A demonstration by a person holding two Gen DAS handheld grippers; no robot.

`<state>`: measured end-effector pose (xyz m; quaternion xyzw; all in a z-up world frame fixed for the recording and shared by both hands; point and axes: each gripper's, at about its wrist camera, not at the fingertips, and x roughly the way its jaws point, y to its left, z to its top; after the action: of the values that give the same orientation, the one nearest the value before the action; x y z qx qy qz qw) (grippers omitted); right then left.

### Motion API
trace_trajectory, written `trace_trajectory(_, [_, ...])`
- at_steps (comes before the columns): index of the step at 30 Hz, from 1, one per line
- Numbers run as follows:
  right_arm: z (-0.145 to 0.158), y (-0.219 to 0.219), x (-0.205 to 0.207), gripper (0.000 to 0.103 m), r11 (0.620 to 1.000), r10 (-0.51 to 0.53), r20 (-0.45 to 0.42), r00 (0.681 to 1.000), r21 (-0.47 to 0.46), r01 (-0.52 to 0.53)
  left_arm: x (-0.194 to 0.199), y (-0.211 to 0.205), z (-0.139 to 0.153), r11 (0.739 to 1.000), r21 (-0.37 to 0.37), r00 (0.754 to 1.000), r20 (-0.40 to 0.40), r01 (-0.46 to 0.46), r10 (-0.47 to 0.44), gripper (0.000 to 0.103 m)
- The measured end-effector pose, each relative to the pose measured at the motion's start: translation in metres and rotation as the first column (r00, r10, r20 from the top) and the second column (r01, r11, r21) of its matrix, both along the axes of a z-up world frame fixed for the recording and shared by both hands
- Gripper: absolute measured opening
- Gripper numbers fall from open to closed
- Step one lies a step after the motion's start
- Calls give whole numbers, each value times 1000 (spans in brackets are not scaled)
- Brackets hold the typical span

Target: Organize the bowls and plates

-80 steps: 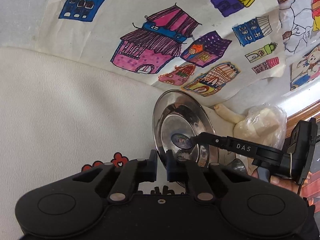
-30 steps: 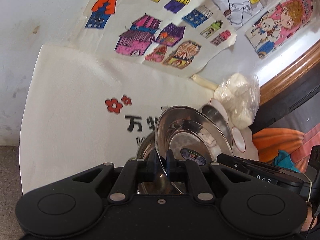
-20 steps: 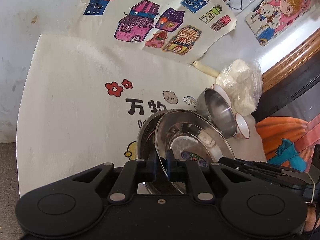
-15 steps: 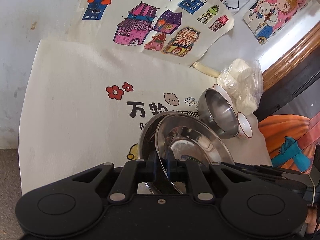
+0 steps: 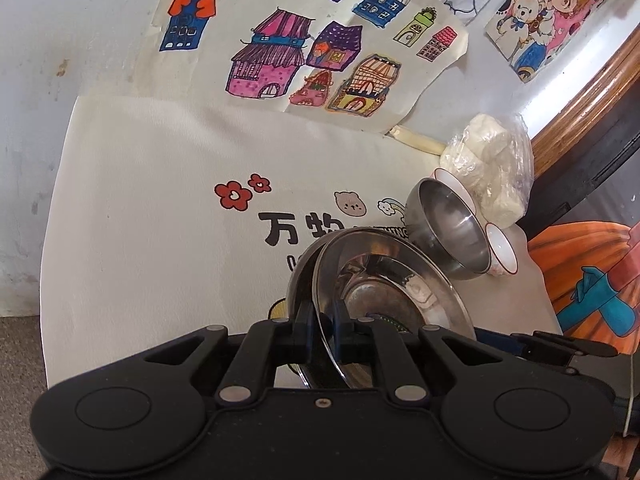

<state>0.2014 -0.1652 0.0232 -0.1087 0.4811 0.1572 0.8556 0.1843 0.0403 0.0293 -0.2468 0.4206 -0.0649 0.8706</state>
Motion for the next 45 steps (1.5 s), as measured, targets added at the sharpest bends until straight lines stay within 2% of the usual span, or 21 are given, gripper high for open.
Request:
trace_trajectory(6, [-3,6,-3,35,999,34,17,999,-35,-33,2,-6,2,999,50,1000,17,14,-15,9])
trace_trajectory(10, [-3,6,-4,35,999,39,22,999,-34,-38,3,-4,0,999,47,1000,14,17,-18,9])
trace_trajectory(14, [-3,2,-4,35,999,37,14,999,-21,-36,1,-4,2,999,48,1000,23,13,-14,22])
trace_trajectory(17, [-2,-2,-4,35,999,32,13,999,-12,-32,-3,-6,9,998,57,998,59,21,-25,23])
trace_trajectory(19, [-1,-4,-5,35,1000,27,15,1000,-7,-27,-5,-7,14,998,61,996,79,26,-31,31])
trace_trajectory(22, [2,-8,-7,35,1000,20,25,999,5,-20,-10,-11,23,996,81,993,113,20,-29,53])
trace_trajectory(24, [5,-11,-10,39,1000,12,36,999,19,-13,-13,-13,29,995,100,990,140,10,-24,68])
trace_trajectory(25, [7,-13,-11,41,1000,8,41,999,26,-9,-15,-15,32,994,109,988,152,6,-23,72])
trace_trajectory(29, [18,-25,-16,60,998,-24,91,996,60,19,-19,-19,42,990,135,980,199,-27,0,102])
trace_trajectory(32, [29,-36,-20,81,995,-42,155,987,99,26,-21,-21,49,986,154,971,237,-64,26,102])
trace_trajectory(33, [33,-40,-23,88,993,-53,188,981,115,31,-20,-21,51,985,160,970,242,-73,32,102])
trace_trajectory(38, [48,-51,-35,98,989,-86,337,938,142,40,-13,-21,55,979,170,966,248,-115,71,102])
trace_trajectory(41, [54,-58,-41,102,987,-124,437,891,146,66,-10,-23,57,972,194,963,258,-132,79,102])
trace_trajectory(45, [57,-63,-48,103,988,-141,543,828,134,80,-6,-26,63,957,233,948,304,-175,99,102])
